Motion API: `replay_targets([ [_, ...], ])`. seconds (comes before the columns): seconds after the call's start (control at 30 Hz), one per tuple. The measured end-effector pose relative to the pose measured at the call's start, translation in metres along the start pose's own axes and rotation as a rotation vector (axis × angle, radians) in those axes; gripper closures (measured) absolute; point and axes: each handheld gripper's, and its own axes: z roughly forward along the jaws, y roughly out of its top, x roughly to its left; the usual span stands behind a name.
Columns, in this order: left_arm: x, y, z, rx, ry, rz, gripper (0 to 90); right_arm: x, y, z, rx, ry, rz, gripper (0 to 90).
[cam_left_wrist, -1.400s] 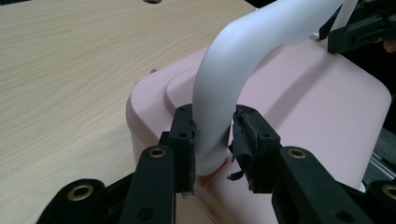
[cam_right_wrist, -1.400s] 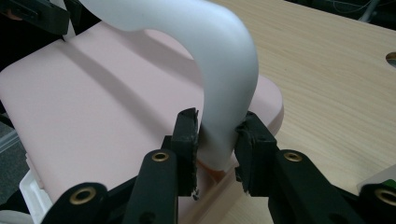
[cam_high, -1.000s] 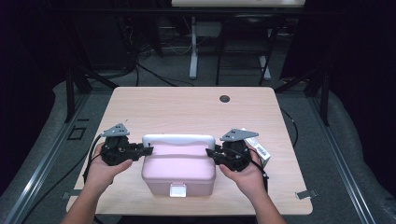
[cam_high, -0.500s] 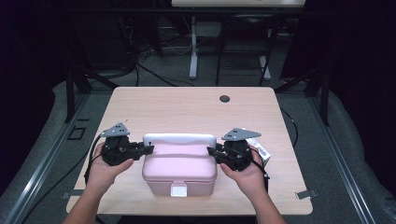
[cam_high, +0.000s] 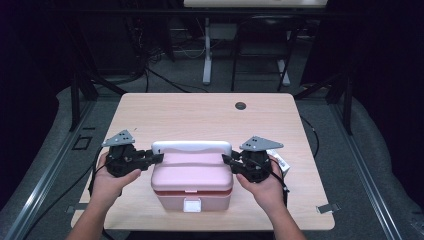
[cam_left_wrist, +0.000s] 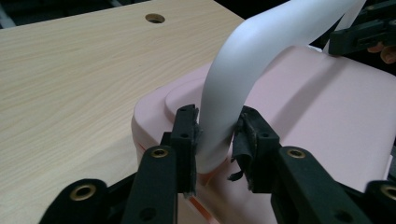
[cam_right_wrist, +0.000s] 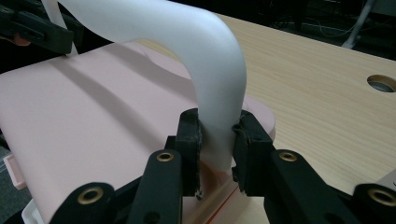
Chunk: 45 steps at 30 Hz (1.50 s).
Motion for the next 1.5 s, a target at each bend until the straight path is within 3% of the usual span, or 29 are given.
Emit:
replay_targets([
  [0.27,-0.002,0.002,-0.012,-0.007,0.012,0.018,68.9,-0.001,0.002,-0.001,-0.010,0.005,0.009,73.4],
  [0.43,0.002,-0.002,-0.021,0.006,0.027,0.009,79.4,-0.004,0.005,-0.001,-0.029,0.015,0.022,73.4],
  [0.53,0.003,-0.005,-0.023,0.008,0.006,-0.013,84.9,-0.006,0.007,-0.001,-0.035,0.025,0.029,73.4],
  [0.63,0.003,-0.007,-0.023,0.021,0.017,-0.003,89.0,-0.009,0.010,-0.001,-0.042,0.037,0.037,73.4],
  [1.17,0.002,-0.021,-0.019,0.074,0.031,-0.023,89.8,-0.018,0.018,-0.001,-0.061,0.072,0.074,73.4],
  [1.5,-0.005,-0.023,-0.014,0.093,0.002,-0.018,89.8,-0.019,0.020,0.000,-0.057,0.076,0.074,73.3],
])
